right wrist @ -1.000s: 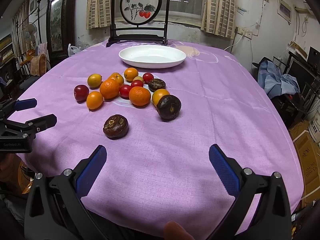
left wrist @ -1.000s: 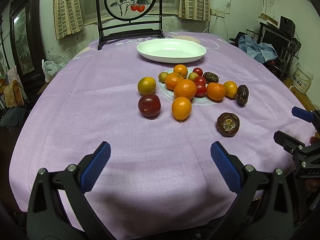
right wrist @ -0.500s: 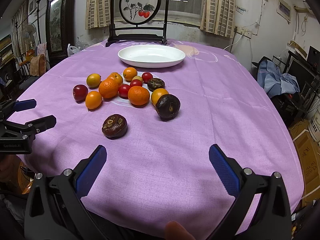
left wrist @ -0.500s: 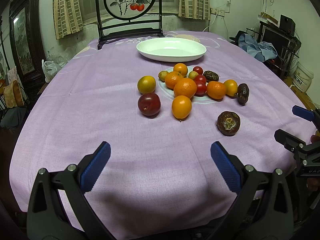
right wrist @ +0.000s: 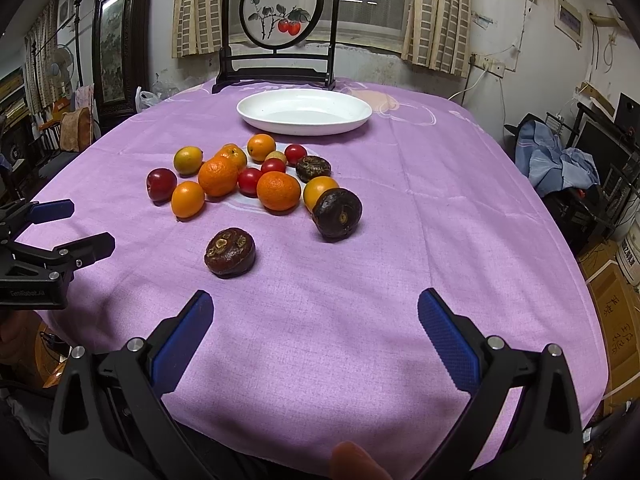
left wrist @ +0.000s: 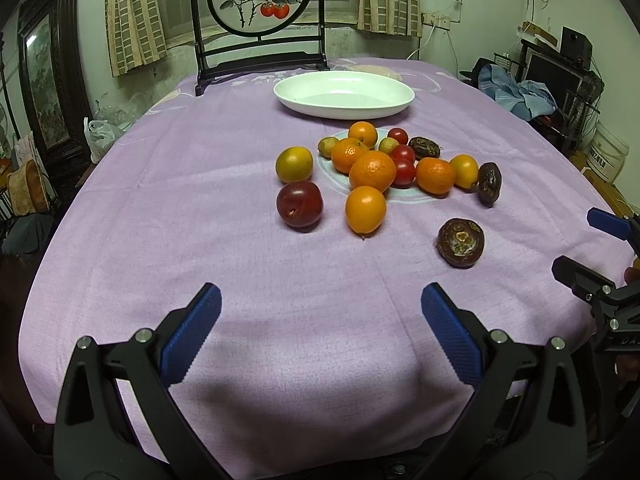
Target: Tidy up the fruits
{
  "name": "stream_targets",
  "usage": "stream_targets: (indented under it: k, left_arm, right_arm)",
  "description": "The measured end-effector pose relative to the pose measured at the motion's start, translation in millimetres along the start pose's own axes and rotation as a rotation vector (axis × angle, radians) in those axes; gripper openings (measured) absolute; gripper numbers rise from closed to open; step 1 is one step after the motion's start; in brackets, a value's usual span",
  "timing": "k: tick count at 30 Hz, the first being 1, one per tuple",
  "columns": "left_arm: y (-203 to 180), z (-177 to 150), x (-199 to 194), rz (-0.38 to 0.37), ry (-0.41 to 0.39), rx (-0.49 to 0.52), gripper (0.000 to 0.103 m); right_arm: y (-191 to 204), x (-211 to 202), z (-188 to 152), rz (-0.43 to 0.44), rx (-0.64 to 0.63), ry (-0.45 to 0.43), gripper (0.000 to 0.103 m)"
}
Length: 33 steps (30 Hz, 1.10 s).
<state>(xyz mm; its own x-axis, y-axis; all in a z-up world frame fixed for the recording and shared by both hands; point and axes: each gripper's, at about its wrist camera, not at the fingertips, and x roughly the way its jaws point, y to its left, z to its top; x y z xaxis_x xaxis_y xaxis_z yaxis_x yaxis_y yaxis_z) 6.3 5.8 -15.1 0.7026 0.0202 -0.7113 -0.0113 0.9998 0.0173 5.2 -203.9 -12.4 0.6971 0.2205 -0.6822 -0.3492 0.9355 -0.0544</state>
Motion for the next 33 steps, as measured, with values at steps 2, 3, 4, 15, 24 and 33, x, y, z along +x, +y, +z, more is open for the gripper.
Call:
stream_targets:
  k: [2, 3, 4, 15, 24, 33]
  left_arm:
    - [-0.2, 0.0, 0.1, -0.001, 0.001, 0.001, 0.101]
    - [-0.4, -0.4, -0.1, -0.001, 0.001, 0.003, 0.101]
    - [-0.4, -0.4, 0.0, -0.001, -0.001, 0.004, 0.101]
    - [-1.2, -2.2, 4.4, -0.001, 0.008, 0.017, 0.101]
    - [19.2, -6.2, 19.1, -0.016, 0.022, -0.008, 0.101]
    - [28.6, 3.7, 33.7, -0.078, 0.016, 0.015, 0.101]
  right_arm:
    - [0.0, -0.1, 0.0, 0.000, 0.000, -0.001, 0.102]
    - [0.0, -0.1, 0.1, 0.000, 0.000, 0.000, 0.102]
    - [0.1, -0.2, 0.1, 0.001, 0.000, -0.001, 0.102]
    - [1.0, 2.9, -2.3, 0.068, 0.010, -0.014, 0.102]
    - [7.7, 18.9, -5.2, 0.170, 0.011, -0.039, 0.102]
    - [27.8, 62.9, 13.2, 0.251, -0.029, 0.085, 0.076]
